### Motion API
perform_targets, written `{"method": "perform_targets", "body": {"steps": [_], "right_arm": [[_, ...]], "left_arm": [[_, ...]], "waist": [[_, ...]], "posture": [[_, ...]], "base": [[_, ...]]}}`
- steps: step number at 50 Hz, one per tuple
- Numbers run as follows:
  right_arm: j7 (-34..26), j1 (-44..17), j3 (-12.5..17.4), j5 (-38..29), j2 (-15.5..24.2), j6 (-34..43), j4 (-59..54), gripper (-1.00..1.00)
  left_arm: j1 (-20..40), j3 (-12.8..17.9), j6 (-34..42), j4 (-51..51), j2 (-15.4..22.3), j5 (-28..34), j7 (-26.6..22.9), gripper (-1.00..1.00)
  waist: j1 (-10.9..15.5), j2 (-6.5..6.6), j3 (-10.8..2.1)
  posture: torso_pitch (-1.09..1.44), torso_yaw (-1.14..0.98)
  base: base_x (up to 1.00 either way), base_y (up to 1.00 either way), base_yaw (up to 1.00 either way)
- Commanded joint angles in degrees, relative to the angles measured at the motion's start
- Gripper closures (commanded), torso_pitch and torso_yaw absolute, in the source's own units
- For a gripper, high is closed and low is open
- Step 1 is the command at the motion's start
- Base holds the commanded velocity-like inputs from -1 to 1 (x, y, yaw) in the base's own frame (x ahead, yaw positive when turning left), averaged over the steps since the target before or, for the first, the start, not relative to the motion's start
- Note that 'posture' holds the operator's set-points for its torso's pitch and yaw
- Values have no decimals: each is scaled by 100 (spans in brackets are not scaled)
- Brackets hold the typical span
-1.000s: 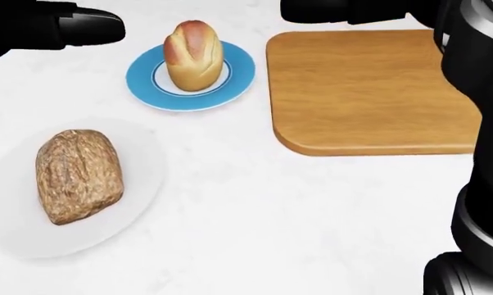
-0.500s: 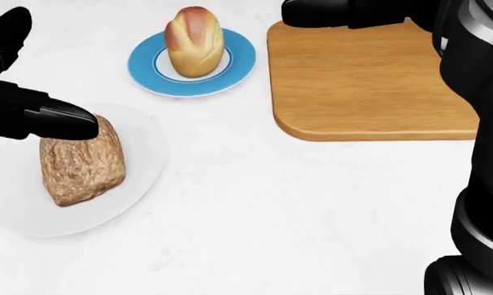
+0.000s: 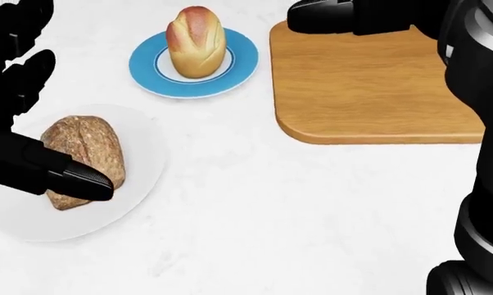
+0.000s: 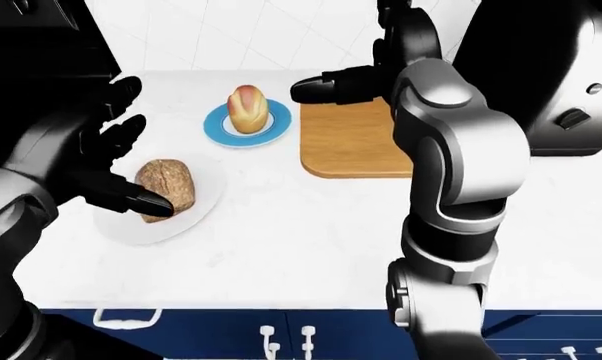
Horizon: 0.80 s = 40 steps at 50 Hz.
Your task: Place all breads on the cutting board.
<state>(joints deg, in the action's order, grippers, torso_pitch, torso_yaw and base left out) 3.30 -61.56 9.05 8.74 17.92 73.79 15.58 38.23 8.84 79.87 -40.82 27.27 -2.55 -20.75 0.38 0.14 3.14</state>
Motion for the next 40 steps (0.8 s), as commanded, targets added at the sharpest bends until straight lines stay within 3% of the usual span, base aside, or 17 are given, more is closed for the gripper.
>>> {"method": "perform_targets", "body": {"steps": [1,4,21,40], "right_arm": [[30,-177,47,-2,49,-154,177,-100],[47,-156,51,15,42,-143,203,-100],[117,-127,51,103,28,-137,242,-100],[150,42,83,175,38,-195,339,-100]], "left_arm": [[76,80,-197,-128,43,206,-108,-86],[-6,46,-323,-70,-11,380,-232,-71],[-430,24,-739,-6,-104,1293,-971,-71],[-663,25,-1612,686,-455,2141,-1390,-68]], "waist": [[2,6,-157],[4,3,-157],[9,-12,-164],[22,-33,-183]], "posture": [[0,0],[0,0],[0,0],[0,0]], "base": [[0,0,0],[0,0,0],[0,0,0],[0,0,0]]}}
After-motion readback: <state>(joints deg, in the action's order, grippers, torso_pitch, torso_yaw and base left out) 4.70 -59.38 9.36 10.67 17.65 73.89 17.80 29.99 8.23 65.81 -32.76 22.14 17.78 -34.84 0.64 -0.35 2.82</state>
